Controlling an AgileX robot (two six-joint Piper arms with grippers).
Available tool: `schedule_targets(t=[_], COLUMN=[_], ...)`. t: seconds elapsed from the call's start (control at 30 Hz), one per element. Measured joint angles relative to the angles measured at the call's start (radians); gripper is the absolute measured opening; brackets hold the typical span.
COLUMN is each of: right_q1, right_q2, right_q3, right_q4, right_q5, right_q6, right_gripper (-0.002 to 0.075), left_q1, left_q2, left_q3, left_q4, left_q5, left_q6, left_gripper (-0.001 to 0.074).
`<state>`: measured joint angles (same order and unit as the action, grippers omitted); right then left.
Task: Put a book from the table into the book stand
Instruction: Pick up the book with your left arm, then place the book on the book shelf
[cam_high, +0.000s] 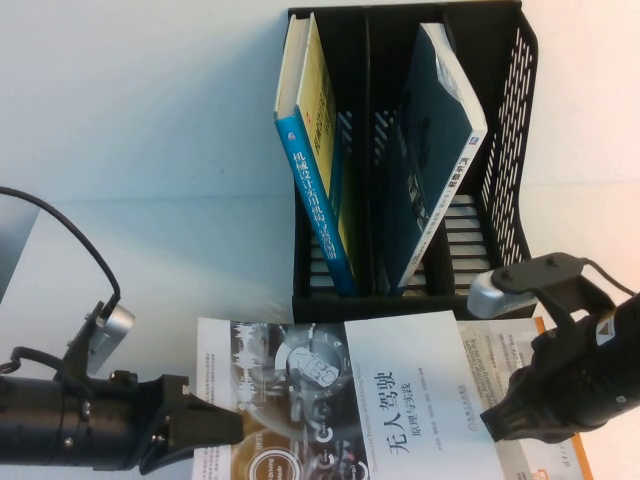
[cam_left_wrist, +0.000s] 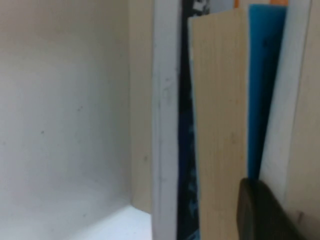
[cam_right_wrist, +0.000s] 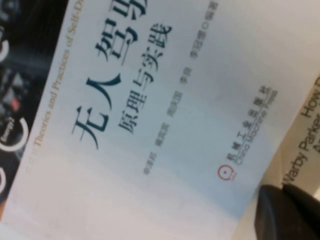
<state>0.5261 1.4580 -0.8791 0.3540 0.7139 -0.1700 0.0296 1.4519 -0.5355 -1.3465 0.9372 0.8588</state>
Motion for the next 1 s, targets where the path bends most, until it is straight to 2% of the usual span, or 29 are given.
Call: schedule_targets(t=[0.2,0.53,0.8,1.0], right_q1=[0.0,0.0,0.0,0.0], right_q2=[-0.122,-0.347,-0.396,-0.396], right_q3=[0.0,0.0,0.0,0.0], right_q4=[-0.073,-0.109,-0.103,-0.103], right_q5=[-0.016,0.008,0.067,0.091], right_q6=[0.065,0.09,0.12,0.143], right_gripper=[-0.0001,-0.0001,-0.0001,-0.0001], left_q1=[0.023,0.023,0.02,0.017], left_q2=[-0.051,-0.242,-0.333,-0.38], left_q3=[-0.076,-0.359,-0.577,-0.684], left_q4=[0.081,0.37,0.468,0.487], left_q5=[0.043,0.08,0.157,0.204], left_q6=[-0.085,-0.472,-0.651,-0.709], left_gripper=[0.0103,0.0102,0.0102,0.0102])
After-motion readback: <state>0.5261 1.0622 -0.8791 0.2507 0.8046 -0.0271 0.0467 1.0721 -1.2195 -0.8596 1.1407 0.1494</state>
